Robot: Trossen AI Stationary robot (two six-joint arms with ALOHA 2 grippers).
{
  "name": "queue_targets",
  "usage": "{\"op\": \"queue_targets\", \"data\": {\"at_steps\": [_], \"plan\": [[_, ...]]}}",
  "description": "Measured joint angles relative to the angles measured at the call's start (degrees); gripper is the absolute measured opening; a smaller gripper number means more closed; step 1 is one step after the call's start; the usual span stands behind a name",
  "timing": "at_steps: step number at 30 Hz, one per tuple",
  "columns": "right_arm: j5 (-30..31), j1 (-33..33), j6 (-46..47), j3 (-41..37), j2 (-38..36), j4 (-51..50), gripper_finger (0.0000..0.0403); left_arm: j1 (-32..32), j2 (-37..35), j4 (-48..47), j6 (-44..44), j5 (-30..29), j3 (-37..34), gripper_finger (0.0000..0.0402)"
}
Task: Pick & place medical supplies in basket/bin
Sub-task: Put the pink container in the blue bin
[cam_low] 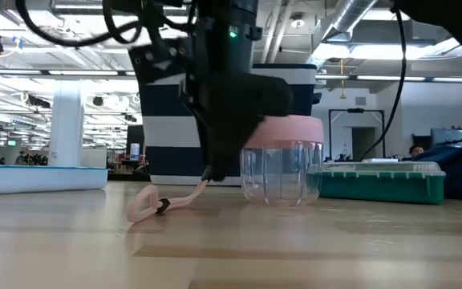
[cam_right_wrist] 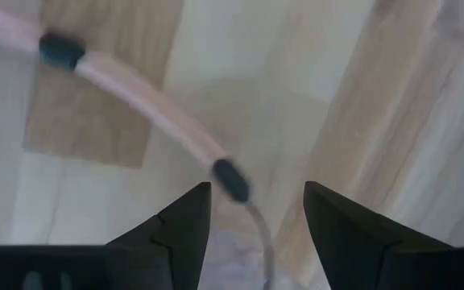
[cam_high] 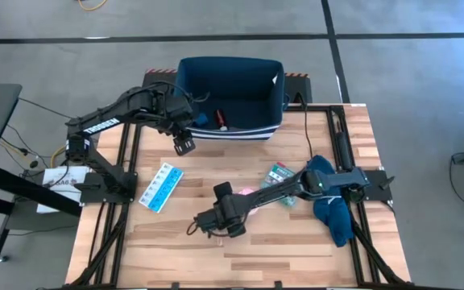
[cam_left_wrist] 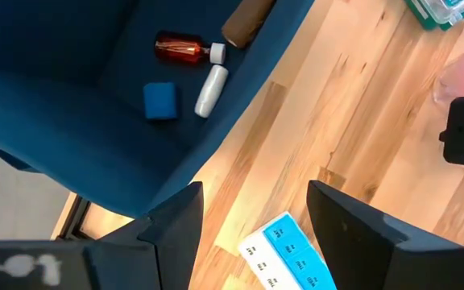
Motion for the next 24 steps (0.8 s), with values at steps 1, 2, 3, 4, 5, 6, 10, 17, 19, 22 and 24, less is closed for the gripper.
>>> {"op": "queue_targets", "data": {"at_steps": [1, 2, 3, 4, 5, 6, 10, 17, 19, 22, 24], "plan": [[0.0, -0.3, 0.0, 0.1, -0.1, 0.2, 0.0189, 0.0, 0.0, 0.0, 0.2, 0.0, 0.0, 0.0213], [0.0, -0.6, 0.3, 0.1, -0.1, 0.1, 0.0186, 0.0, 0.0, 0.0, 0.4, 0.0, 0.0, 0.0213], [-0.1, -0.9, 0.6, 0.0, -0.1, 0.2, 0.0183, 0.0, 0.0, 0.0, 0.5, 0.0, 0.0, 0.0212], [-0.8, -1.2, 1.0, 0.0, -0.1, 0.2, 0.0179, 0.0, 0.0, 0.0, 0.5, -0.1, 0.0, 0.0213], [-2.1, -1.6, 1.3, 0.0, -0.2, 0.2, 0.0176, 0.0, 0.0, 0.0, 0.5, -0.2, 0.0, 0.0212], [-3.7, -2.0, 1.4, 0.0, -0.4, 0.3, 0.0173, 0.0, 0.0, 0.0, 0.5, -0.3, 0.0, 0.0212], [-7.5, -3.2, -0.5, 0.0, -0.2, 0.9, 0.0163, 0.0, 0.0, 0.0, 0.3, -0.3, 0.0, 0.0212], [-10.1, -4.3, -1.8, 0.0, -0.1, 4.4, 0.0147, 0.0, 0.0, 0.0, 0.3, -0.4, 0.0, 0.0212], [-11.2, -4.7, -2.8, 0.0, -0.1, 3.7, 0.0140, 0.0, 0.0, 0.0, 0.3, -0.4, 0.0, 0.0212], [-12.1, -5.0, -3.0, 0.0, -0.1, 2.8, 0.0129, 0.0, 0.0, 0.0, 0.3, -0.4, 0.0, 0.0212], [-12.2, -5.2, -2.9, 0.0, -0.1, 2.2, 0.0126, 0.0, 0.0, 0.0, 0.2, -0.4, 0.0, 0.0212]]}}
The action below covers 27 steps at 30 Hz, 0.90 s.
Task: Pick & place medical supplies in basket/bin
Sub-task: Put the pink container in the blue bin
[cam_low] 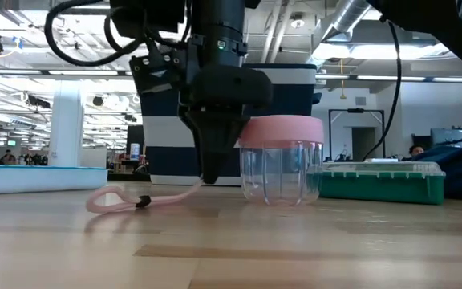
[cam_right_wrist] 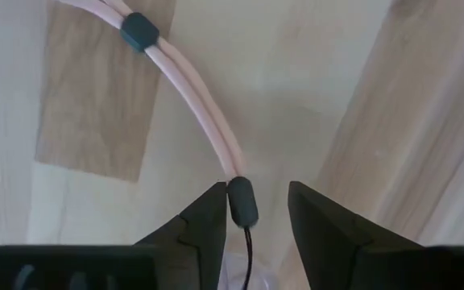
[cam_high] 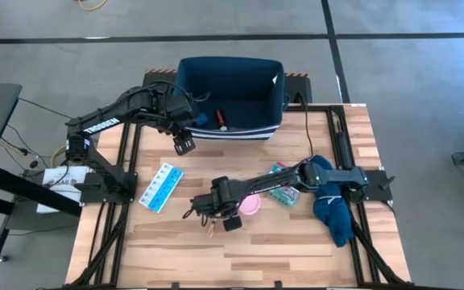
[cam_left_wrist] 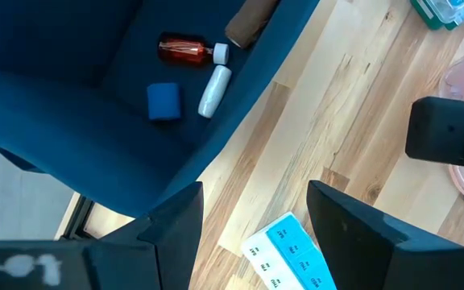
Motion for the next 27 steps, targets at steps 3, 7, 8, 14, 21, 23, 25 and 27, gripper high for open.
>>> {"op": "queue_targets", "data": {"at_steps": [3, 7, 8, 14, 21, 23, 25, 27], "plan": [[-0.4, 0.0, 0.7, 0.0, 0.0, -1.2, 0.0128, 0.0, 0.0, 0.0, -0.1, 0.0, 0.0, 0.0212], [-0.8, 0.1, 0.1, 0.0, 0.0, -2.1, 0.0142, 0.0, 0.0, 0.0, -0.5, 0.0, 0.0, 0.0212], [-0.6, 0.1, 0.1, 0.0, 0.0, -1.5, 0.0145, 0.0, 0.0, 0.0, -0.7, 0.0, 0.0, 0.0212], [-1.5, 0.1, 0.0, 0.0, 0.0, -0.3, 0.0153, 0.0, 0.0, 0.0, -0.9, 0.0, 0.0, 0.0212], [-2.7, 0.1, 0.1, -2.1, 0.0, 0.5, 0.0127, 0.0, 0.0, 0.0, -2.0, 0.4, 0.0, 0.0212], [-3.3, 0.1, 0.5, -2.6, 0.0, 0.7, 0.0123, 0.0, 0.0, 0.0, -2.0, 1.0, 0.0, 0.0212], [-3.4, 0.1, 0.1, -3.9, 0.0, 0.8, 0.0122, 0.0, 0.0, 0.0, -2.0, 1.1, 0.0, 0.0212], [-2.9, 0.1, 0.0, -4.8, 0.0, 1.0, 0.0121, 0.0, 0.0, 0.0, -2.0, 1.1, 0.0, 0.0212]]}}
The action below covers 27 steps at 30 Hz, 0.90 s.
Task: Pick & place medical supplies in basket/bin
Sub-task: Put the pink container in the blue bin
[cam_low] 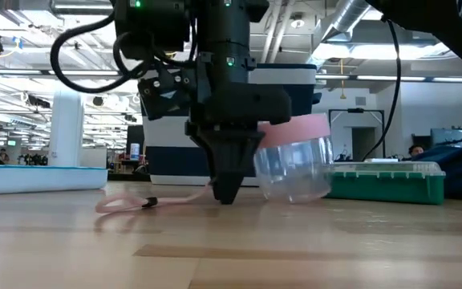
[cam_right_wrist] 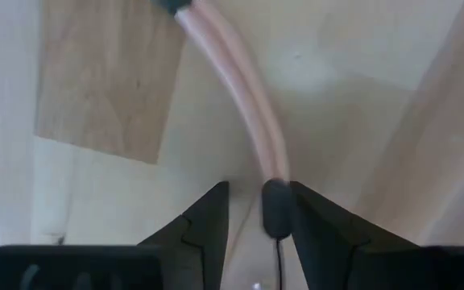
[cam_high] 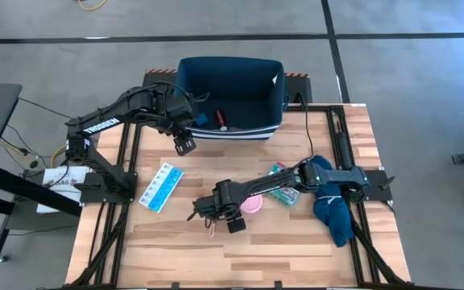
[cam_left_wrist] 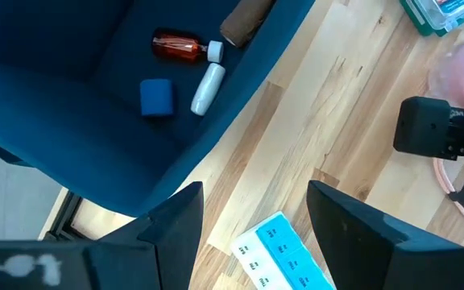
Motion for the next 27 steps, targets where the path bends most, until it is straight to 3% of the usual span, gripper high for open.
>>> {"op": "queue_targets", "data": {"at_steps": [6, 17, 22, 27], "plan": [[-0.1, 0.0, -0.1, 0.0, 0.0, 0.4, 0.0101, 0.0, 0.0, 0.0, 0.0, 0.0, 0.0, 0.0212], [0.0, -0.4, 0.8, 0.3, 0.0, -2.9, 0.0019, 0.0, 0.0, 0.0, 0.0, 0.0, 0.0, 0.0212], [0.2, -0.4, 0.8, 0.7, 0.1, -6.2, 0.0020, 0.0, 0.0, 0.0, 0.0, 0.1, 0.0, 0.0212], [0.3, -0.4, 0.6, 0.7, 0.1, -5.7, 0.0050, 0.0, 0.0, 0.0, 0.0, 0.0, 0.0, 0.0212]]}}
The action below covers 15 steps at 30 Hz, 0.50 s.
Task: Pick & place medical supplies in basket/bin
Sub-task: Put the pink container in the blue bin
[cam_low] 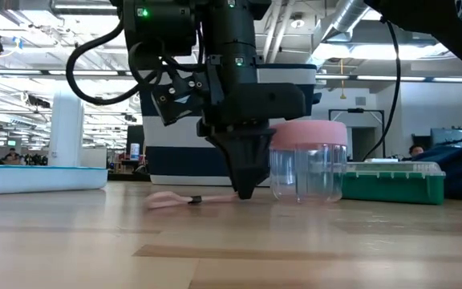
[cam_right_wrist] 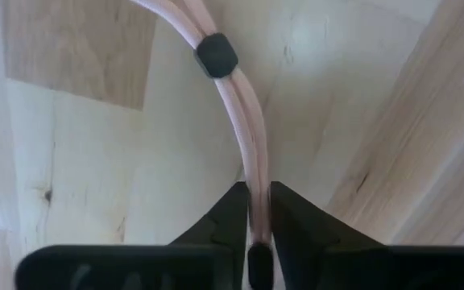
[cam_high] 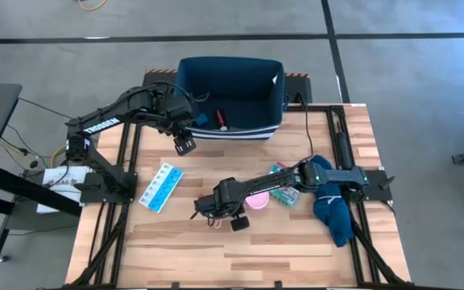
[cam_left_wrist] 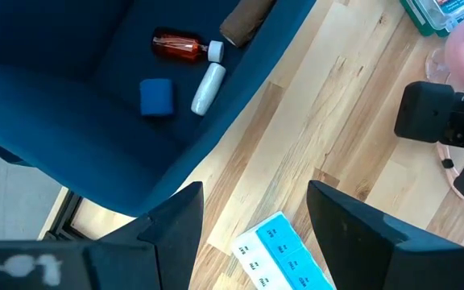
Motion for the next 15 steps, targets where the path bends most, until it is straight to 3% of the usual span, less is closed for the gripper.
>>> {"op": "queue_targets", "data": {"at_steps": [15], "plan": [[3.0, 0.1, -0.6, 0.0, 0.0, -1.5, 0.0157, 0.0, 0.0, 0.0, 0.0, 0.0, 0.0, 0.0212]]}}
